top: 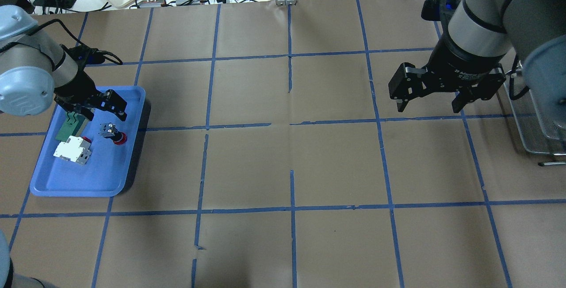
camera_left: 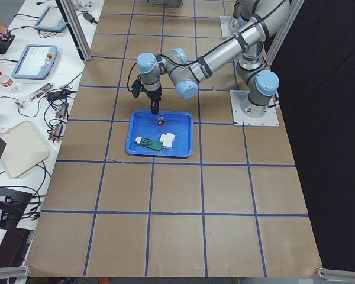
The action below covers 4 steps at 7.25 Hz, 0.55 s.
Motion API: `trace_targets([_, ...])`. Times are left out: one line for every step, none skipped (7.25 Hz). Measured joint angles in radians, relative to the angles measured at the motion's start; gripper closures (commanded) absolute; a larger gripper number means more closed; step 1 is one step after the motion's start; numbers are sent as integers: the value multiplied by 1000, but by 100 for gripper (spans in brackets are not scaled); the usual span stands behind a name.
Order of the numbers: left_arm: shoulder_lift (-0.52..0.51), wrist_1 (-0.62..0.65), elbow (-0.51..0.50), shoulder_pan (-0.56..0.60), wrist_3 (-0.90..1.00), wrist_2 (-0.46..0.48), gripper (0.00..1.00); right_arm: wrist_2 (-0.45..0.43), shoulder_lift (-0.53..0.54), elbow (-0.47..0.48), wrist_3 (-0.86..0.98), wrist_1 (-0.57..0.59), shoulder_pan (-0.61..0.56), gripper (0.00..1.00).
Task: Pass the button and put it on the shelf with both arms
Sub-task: 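Close the left gripper on the red push button's base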
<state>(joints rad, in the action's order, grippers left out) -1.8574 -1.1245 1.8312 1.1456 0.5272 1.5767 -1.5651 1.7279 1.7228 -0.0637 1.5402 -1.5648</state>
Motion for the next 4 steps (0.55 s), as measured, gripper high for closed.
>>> trace_targets([-8, 20, 22, -18, 52, 0, 9, -2, 0, 0, -3, -1, 2, 0])
trace_targets([-15, 31, 40, -27, 75, 0, 18, 0, -1, 1, -8, -1, 3, 0])
trace_targets([-23, 40, 48, -31, 83, 0, 34, 2, -1, 2, -10, -1, 3, 0])
trace_targets([-30, 45, 46, -33, 86, 0, 49, 2, -1, 2, -11, -2, 3, 0])
